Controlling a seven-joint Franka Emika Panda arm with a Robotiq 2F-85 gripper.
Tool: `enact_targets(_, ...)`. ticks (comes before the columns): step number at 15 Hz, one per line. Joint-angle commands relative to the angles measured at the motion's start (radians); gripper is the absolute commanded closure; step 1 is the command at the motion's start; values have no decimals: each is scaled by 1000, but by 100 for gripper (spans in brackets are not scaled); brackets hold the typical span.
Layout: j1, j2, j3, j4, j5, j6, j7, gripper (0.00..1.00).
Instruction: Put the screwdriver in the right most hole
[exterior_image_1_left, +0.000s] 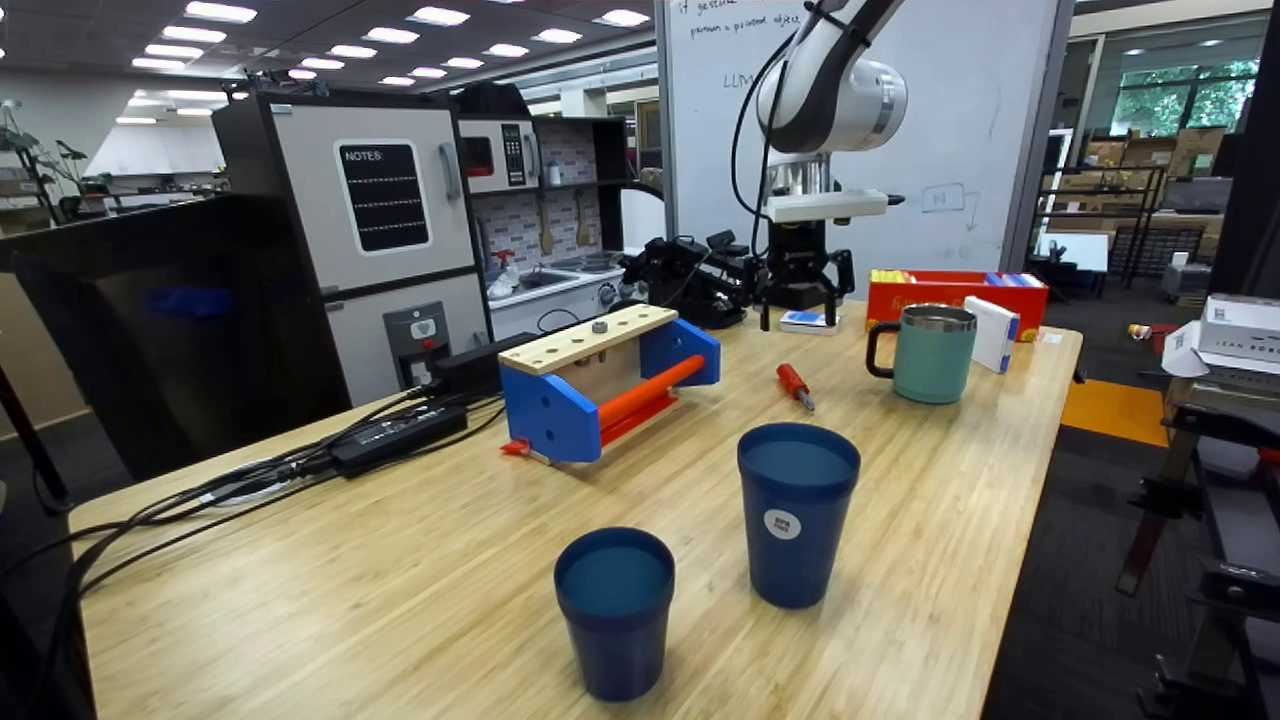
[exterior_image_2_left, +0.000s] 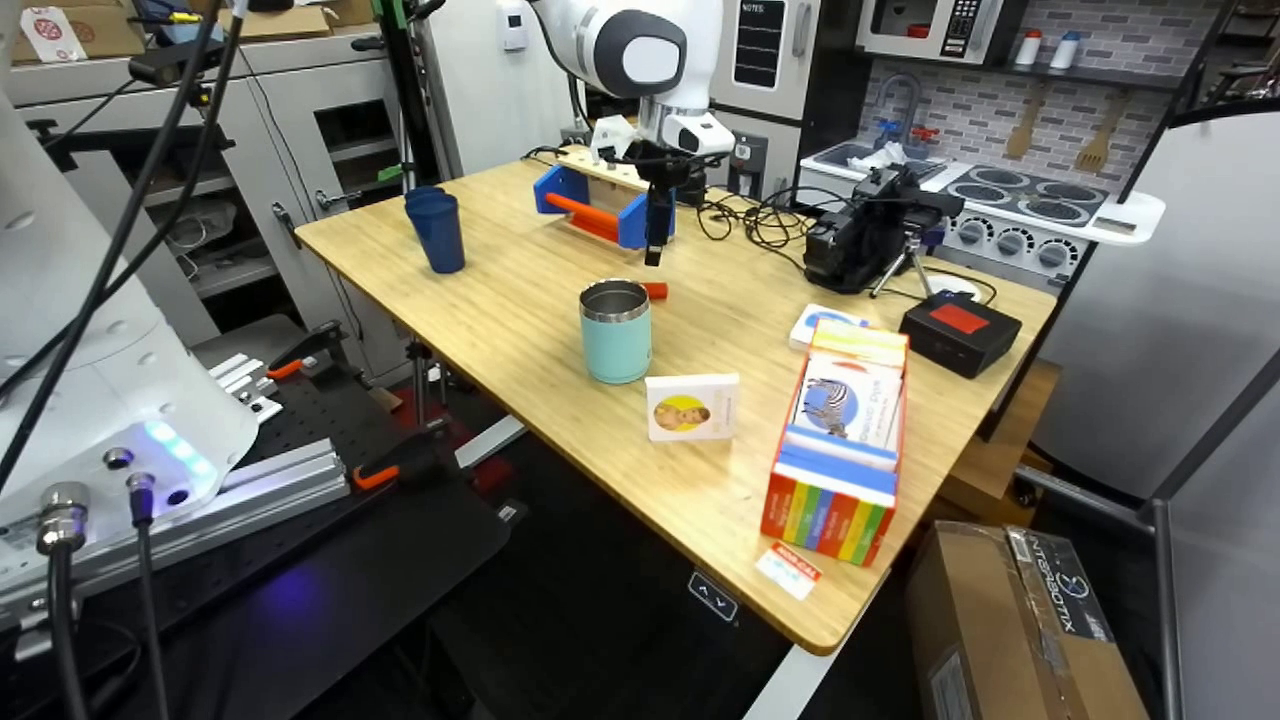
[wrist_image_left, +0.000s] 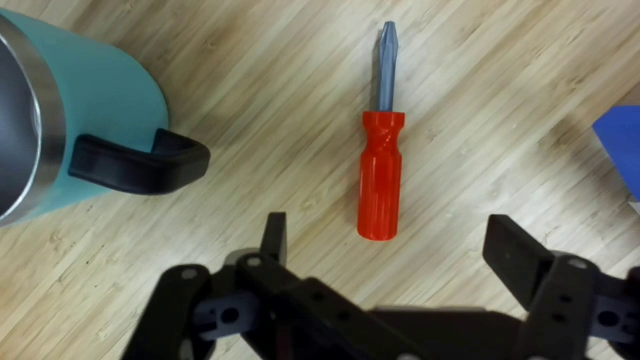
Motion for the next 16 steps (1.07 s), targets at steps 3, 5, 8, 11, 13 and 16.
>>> enact_targets(3,44,21,-24,-13,-5,45,54,0)
enact_targets(5,53,39,-25,-12,-4,68,66,0)
enact_targets(8,64,81,-38,-2,-14,109,79,0)
enact_targets(11,81,114,-58,-8,-33,180,69,0)
enact_targets(13,83,130,-56,-8,-32,222,56,0)
enact_targets(16,24,139,9,-2,22,275,-45,0)
